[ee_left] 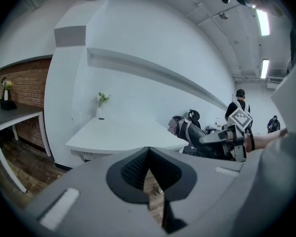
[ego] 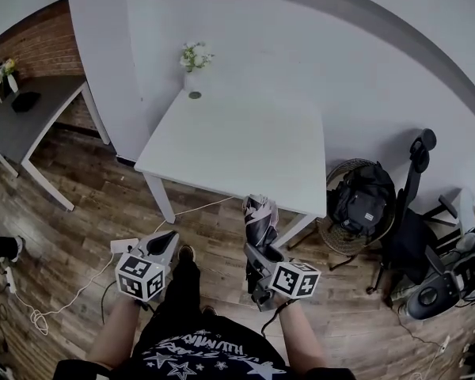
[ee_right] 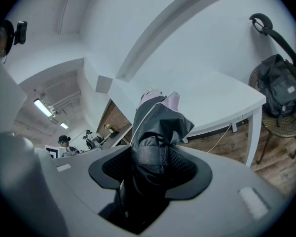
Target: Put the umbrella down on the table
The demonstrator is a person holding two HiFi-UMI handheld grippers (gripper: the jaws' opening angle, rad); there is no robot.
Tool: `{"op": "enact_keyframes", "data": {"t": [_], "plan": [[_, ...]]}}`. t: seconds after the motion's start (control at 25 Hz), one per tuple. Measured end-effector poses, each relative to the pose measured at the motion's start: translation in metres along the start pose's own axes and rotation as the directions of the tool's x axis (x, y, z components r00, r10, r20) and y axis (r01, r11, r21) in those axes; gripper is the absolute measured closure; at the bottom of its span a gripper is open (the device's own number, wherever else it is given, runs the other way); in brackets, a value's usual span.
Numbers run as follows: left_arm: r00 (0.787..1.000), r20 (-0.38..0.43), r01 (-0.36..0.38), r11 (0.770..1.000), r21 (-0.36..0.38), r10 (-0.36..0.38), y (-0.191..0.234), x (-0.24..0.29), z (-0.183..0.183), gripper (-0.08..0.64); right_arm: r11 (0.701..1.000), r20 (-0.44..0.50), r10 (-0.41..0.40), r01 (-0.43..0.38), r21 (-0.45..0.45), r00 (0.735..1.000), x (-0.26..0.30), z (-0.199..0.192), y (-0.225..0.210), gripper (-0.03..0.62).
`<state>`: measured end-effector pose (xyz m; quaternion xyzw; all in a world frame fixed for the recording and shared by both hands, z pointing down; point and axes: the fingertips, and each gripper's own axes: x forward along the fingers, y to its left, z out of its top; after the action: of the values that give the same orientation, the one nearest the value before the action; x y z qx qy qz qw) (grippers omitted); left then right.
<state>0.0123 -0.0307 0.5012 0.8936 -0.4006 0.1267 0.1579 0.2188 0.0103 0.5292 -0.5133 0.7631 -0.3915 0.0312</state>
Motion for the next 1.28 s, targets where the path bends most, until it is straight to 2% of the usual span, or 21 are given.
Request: {"op": "enact_keyframes", "data": {"t": [0.16, 0.36, 0.52, 0.8, 1.08, 1.28], "plan": [[1.0, 0.008, 0.015, 1.0, -0.011, -0.015, 0.019, 0.024, 0.008, 0.557, 1.0, 0.006, -0.007, 0.007, -0.009, 1.0, 0.023, 0.016, -0.006, 0.347], [1.0, 0.0, 0.029, 0.999, -0.022, -0.029, 0.049, 0.062, 0.019, 0.557, 0.999, 0.004, -0.053, 0.053, -0.01, 0.999, 0.056, 0.036, -0.019, 0.347], [1.0, 0.007, 0.025, 0.999, -0.046, -0.025, 0.082, 0.092, 0.032, 0.557, 0.997, -0.019, -0.07, 0.069, -0.022, 0.997, 0.091, 0.055, -0.031, 0.347], [0.999, -0.027, 0.018, 0.996, -0.091, -0.021, 0.143, 0.144, 0.042, 0.557, 0.995, -0.068, -0.094, 0.092, -0.029, 0.993, 0.168, 0.083, -0.044, 0.347], [0.999, -0.043, 0.014, 0.995, -0.097, -0.018, 0.189, 0.183, 0.064, 0.557, 0.994, -0.131, -0.094, 0.085, -0.07, 0.987, 0.237, 0.111, -0.046, 0.347], [0.999, -0.048, 0.001, 0.994, -0.109, -0.006, 0.226, 0.199, 0.076, 0.556, 0.989, -0.194, -0.083, 0.057, -0.137, 0.977, 0.289, 0.125, -0.039, 0.348]]}}
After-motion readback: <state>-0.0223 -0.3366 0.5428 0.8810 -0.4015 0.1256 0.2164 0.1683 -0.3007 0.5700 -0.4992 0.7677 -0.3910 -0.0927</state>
